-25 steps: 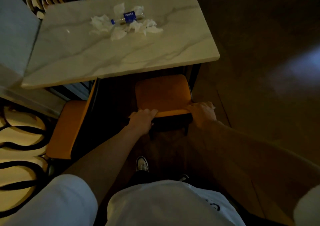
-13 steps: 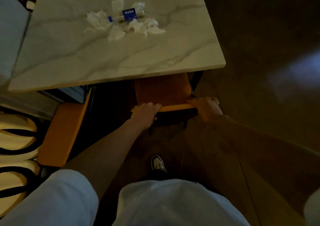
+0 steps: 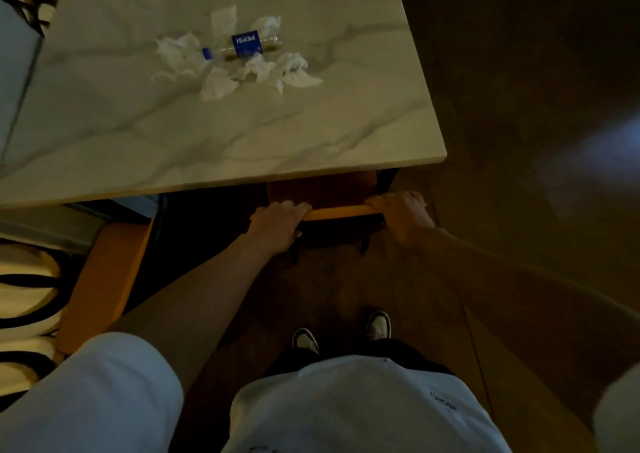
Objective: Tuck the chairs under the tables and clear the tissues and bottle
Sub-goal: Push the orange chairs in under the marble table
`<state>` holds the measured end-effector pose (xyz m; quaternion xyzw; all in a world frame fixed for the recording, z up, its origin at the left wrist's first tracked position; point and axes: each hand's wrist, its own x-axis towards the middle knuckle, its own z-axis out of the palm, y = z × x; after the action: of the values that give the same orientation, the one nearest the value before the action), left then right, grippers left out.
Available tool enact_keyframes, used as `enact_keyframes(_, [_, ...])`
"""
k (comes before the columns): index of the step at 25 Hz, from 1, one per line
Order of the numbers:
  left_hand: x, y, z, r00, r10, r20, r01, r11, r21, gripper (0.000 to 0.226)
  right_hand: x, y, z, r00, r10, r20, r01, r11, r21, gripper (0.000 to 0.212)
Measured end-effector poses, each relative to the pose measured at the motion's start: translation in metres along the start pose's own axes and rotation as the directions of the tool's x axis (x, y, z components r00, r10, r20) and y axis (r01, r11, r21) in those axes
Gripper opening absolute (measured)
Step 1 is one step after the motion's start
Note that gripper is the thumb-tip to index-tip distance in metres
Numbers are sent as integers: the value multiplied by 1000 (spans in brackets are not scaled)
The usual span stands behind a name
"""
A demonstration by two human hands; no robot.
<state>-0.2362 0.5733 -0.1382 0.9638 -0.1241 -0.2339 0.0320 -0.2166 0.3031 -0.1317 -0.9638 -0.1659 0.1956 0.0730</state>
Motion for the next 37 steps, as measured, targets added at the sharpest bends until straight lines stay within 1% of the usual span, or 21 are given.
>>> enact_keyframes(4, [14,-2,-10,998,-55,15,55,998,-1,56,19,4,-13,1000,-27,3,27,999,-24,53])
enact_keyframes(7, [24,-3,-13,998,-66,-3,66,998,1,57,31,9,-12,999,-31,-27,30,999,-44,55])
enact_keyframes(11, [39,-10,-22,997,-79,-3,79,997,-8,57,52,14,-17,999,-42,-34,40,998,-52,55])
enact_keyframes(16, [56,-14,-30,997,-70,-14,69,998,-10,58,69,19,-26,999,-29,-17,28,998,-62,59])
enact_keyframes(21, [62,-23,-36,998,-47,-34,47,999,-13,59,74,17,-29,998,-55,-34,53,996,-67,60])
enact_keyframes(26, [62,-23,-37,998,-56,-18,56,998,-16,58,77,14,-33,1000,-28,-9,27,994,-103,60])
enact_keyframes(30, [58,-19,-35,995,-92,-39,91,995,-32,57,76,12,-31,999,-14,30,17,995,-95,59])
enact_keyframes(32, [54,-15,-35,991,-126,-54,123,991,-50,57,74,12,-33,997,-21,72,28,994,-103,66])
enact_keyframes(34, [49,-11,-34,980,-190,-50,187,980,-62,63,72,11,-38,991,-29,129,43,993,-109,73])
enact_keyframes(37, [38,-4,-33,963,-257,-80,252,966,-58,72,65,6,-44,989,-58,138,72,993,-95,71])
